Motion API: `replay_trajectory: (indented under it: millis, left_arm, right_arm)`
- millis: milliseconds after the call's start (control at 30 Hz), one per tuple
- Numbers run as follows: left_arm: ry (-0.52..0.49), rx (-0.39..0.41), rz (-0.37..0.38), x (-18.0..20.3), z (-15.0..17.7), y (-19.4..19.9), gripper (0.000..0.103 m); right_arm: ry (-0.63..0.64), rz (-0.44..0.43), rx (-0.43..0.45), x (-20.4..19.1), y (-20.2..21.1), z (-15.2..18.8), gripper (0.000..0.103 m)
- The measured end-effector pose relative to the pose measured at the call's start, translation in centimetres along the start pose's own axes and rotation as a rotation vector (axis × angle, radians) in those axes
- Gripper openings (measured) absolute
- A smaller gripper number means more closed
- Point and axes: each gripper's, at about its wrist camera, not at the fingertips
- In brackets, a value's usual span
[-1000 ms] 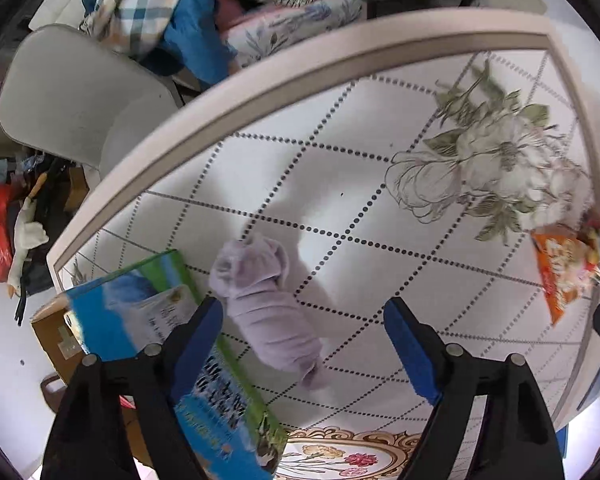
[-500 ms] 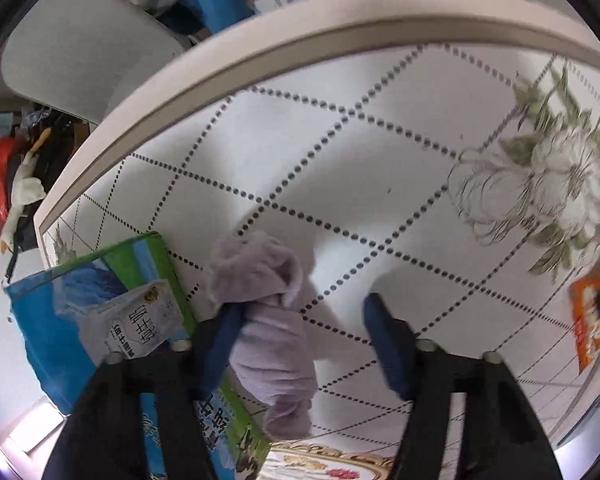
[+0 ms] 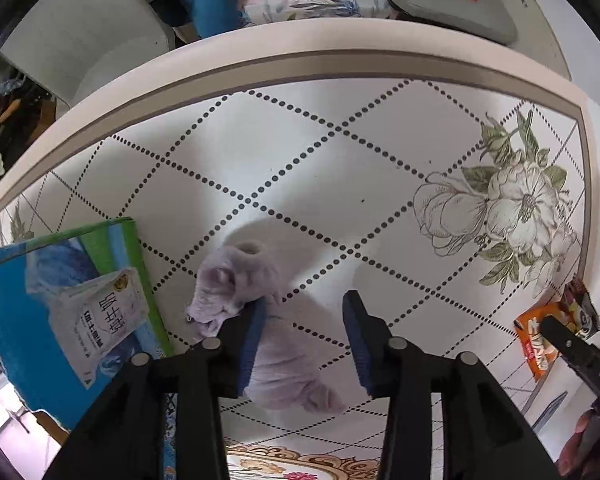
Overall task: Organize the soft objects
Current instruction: 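Grasp the lilac cloth with the left tool while the right grasps the orange panda snack bag, then carry the cloth and panda bag into the box and release both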
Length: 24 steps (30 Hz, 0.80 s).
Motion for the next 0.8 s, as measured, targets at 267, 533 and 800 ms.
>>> replay_trajectory:
  millis: [267,533,800]
  left_arm:
    - [-0.003,-0.086,-0.051,-0.3,0.5,0.2,0.051]
    - [-0.023,-0.198,-0.115,-0.5,2.7,-3.1,0.074]
    - [0.005,-0.075,-0.001,0.3,5.1,-2.0,0.054]
  right_arm:
    - [0.044,-0.004,-0.021,0.8,-0.1,0.1,0.048]
    - [0.080,0.022,-0.012,0.3,0.1,1.0,0.048]
    - [0.110,0.030,0.002,-0.4,-0.2,2.1,0.047]
Point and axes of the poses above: each gripper's, at about its wrist camera, not at the fingertips, and y roughly against the way its jaws point, x to its right, z to its underside, and after that the axes turned 1 degree about -y, right-handed
